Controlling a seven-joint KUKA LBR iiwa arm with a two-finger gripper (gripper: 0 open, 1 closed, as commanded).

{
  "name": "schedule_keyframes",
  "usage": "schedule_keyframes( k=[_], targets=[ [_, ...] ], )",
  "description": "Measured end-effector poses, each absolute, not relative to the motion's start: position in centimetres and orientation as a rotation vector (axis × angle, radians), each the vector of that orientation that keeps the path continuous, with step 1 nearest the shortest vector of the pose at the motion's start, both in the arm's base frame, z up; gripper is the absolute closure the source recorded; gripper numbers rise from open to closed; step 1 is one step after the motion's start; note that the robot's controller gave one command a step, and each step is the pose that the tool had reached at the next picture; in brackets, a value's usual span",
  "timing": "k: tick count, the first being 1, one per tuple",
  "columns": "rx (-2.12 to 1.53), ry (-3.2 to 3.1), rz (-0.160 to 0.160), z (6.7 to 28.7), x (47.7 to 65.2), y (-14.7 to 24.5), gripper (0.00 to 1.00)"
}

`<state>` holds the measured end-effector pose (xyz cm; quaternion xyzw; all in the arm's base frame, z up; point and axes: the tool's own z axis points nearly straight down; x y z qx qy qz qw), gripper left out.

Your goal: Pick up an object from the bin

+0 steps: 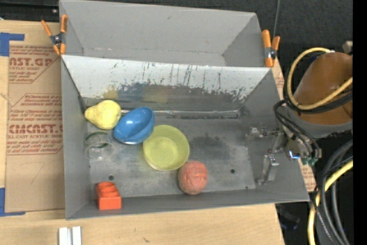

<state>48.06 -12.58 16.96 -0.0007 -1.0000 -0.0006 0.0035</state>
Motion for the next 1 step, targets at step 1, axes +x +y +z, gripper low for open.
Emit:
schedule_keyframes(
  k=[1],
  targets=[
    [0.0,-3.142,0.001,17.38,48.27,-12.52,0.0]
  ],
)
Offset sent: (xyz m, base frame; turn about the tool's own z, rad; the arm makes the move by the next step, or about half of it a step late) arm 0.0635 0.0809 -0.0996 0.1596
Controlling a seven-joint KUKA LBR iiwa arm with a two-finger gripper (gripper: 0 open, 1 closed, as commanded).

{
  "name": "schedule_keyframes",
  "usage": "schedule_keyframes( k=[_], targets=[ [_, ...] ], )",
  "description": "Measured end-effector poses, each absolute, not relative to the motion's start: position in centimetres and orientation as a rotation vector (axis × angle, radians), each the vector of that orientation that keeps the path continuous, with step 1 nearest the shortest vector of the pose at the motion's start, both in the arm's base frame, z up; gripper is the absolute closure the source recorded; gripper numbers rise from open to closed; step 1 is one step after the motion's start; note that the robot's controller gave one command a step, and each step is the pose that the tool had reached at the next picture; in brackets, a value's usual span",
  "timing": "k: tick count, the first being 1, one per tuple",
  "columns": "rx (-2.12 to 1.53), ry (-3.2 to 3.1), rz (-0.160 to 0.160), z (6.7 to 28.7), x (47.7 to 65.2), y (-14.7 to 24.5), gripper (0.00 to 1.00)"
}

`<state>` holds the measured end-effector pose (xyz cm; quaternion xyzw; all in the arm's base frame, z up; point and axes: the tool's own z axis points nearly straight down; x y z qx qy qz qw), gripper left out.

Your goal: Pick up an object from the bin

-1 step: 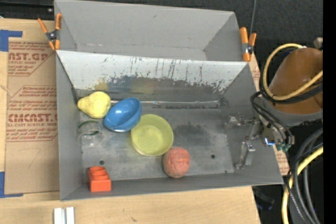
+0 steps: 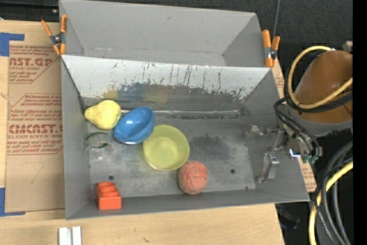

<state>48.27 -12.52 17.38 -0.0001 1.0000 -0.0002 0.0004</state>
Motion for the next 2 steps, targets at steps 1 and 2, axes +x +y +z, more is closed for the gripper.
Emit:
schedule_keyframes(
  k=[1,2],
  targets=[
    [0.247,3.14,0.006,6.8,54.4,-4.1,0.0],
    [-0.438,3.102,-0.006,12.7,57.4,-8.8,0.0]
  ],
)
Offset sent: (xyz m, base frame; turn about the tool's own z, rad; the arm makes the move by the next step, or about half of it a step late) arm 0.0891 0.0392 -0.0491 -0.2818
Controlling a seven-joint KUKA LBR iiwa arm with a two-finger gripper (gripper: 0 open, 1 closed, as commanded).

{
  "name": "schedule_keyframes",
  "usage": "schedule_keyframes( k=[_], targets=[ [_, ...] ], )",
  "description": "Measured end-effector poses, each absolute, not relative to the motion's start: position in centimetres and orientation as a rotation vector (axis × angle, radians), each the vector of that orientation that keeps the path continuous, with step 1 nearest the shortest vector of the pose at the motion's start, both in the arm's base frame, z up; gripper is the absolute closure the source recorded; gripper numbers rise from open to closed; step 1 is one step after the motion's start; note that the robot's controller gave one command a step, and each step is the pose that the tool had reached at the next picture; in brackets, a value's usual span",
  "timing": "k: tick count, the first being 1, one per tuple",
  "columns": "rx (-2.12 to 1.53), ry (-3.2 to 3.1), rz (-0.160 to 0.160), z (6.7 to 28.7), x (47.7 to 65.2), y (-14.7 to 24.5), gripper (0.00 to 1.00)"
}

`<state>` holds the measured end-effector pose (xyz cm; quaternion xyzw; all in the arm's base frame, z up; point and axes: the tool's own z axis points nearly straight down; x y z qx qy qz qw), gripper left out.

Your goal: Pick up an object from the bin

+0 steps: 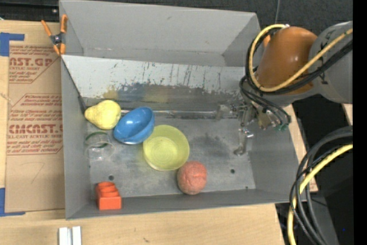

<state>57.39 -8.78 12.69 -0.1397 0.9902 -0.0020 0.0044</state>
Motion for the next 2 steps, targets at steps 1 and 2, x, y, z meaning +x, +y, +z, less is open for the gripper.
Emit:
schedule_keyframes(
  k=[1,2],
  targets=[
    [0.272,3.136,0.006,10.0,56.3,-10.6,0.0],
    [-0.24,3.121,-0.003,7.0,57.8,-5.3,0.0]
  ],
)
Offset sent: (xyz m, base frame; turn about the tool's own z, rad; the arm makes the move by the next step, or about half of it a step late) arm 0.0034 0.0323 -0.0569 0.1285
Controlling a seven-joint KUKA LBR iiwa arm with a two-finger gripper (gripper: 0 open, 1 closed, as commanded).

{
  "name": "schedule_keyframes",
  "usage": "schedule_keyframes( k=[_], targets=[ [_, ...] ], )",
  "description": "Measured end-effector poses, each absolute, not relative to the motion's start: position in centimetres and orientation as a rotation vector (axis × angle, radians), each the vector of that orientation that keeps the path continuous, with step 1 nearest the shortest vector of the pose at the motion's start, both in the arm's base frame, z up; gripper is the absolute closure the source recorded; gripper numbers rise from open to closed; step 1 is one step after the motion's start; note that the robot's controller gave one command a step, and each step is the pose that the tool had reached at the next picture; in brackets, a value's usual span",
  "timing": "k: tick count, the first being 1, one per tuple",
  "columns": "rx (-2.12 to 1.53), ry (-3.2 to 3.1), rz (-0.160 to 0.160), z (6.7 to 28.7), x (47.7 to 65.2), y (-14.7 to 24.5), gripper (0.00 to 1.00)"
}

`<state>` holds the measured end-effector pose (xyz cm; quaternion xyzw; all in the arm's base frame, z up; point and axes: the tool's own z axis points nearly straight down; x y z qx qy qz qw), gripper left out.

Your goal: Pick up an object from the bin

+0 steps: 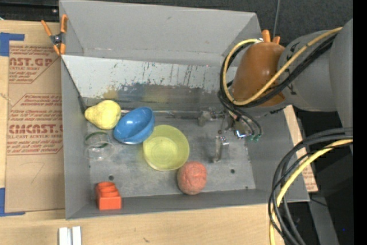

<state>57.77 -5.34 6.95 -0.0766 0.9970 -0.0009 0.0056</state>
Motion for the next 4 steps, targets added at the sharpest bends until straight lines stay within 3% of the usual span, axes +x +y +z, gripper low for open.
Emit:
schedule_keyframes(
  k=[1,2,3,4],
  targets=[
    [0.341,3.125,0.006,7.1,59.5,-4.4,1.0],
    [0.341,3.125,0.005,7.1,59.5,-4.4,1.0],
    [0.339,3.12,0.006,12.2,59.6,-4.3,1.0],
    [0.34,3.126,0.004,8.1,59.4,-4.3,1.0]
  ],
)
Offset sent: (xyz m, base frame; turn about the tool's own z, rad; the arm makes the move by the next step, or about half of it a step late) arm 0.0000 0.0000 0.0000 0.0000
